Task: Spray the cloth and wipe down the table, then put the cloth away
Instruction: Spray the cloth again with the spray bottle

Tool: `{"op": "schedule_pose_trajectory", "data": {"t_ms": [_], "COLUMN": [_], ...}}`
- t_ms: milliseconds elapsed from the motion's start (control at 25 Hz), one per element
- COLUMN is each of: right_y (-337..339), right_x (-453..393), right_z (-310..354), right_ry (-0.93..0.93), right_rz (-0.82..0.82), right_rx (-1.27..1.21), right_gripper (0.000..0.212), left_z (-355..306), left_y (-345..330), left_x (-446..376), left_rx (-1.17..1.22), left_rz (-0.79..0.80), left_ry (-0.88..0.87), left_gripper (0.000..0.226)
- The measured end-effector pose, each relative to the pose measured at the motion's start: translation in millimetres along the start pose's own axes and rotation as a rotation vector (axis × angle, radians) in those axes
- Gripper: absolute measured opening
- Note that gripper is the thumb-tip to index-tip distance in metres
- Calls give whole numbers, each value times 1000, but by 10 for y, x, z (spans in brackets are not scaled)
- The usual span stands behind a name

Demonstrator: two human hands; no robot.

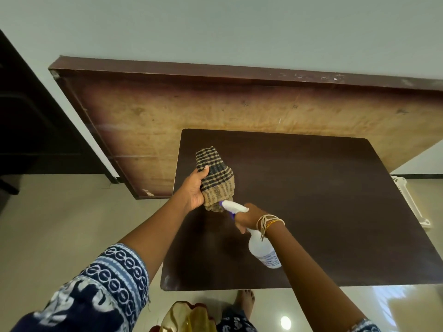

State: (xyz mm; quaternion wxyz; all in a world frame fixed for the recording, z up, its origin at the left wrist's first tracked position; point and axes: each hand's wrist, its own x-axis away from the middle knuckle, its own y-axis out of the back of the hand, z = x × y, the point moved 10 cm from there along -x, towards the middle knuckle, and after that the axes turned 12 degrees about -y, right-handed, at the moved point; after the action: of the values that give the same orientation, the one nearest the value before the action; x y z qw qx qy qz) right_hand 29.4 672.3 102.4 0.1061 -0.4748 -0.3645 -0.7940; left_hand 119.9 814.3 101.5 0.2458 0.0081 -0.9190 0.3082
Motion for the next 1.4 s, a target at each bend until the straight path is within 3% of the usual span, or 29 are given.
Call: {"op": "schedule_pose_trajectory", "data": {"t_ms": [80,160,240,320,560,640,720,840,1120,1400], "right_y": [-23,9,77,133,226,257,330,388,487,520], "right_x": [-10,8,111,185,196,219,234,228,161,133], "right_z": [-60,11,127,177,338,420,434,415,314,309], "right_ry": [10,171,339,369,444,502,504,463,341,358], "right_rz": [-73,-96,-70,-18,-19,12,63,167,84,101], "right_rx": [62,-47,-174,-266,-386,-432,-547,-670,-607,-534], "right_gripper": [58,58,40,27,52,42,27,28,32,27], "left_z": [-5,-3,3,15,36,46,67,78,53,14], "left_y": [22,46,75,83,7,10,15,20,14,23], "left_x": [9,17,6,-3,16,17,20,32,50,50], "left_rx": [8,11,13,5,-27,-33,-33,-39,-48,-45], "left_rz": [12,20,19,24,60,68,81,107,113,92], "left_ry": [4,11,14,19,38,43,52,67,72,56], "left_gripper": [27,25,27,32,35,38,40,39,40,42]}}
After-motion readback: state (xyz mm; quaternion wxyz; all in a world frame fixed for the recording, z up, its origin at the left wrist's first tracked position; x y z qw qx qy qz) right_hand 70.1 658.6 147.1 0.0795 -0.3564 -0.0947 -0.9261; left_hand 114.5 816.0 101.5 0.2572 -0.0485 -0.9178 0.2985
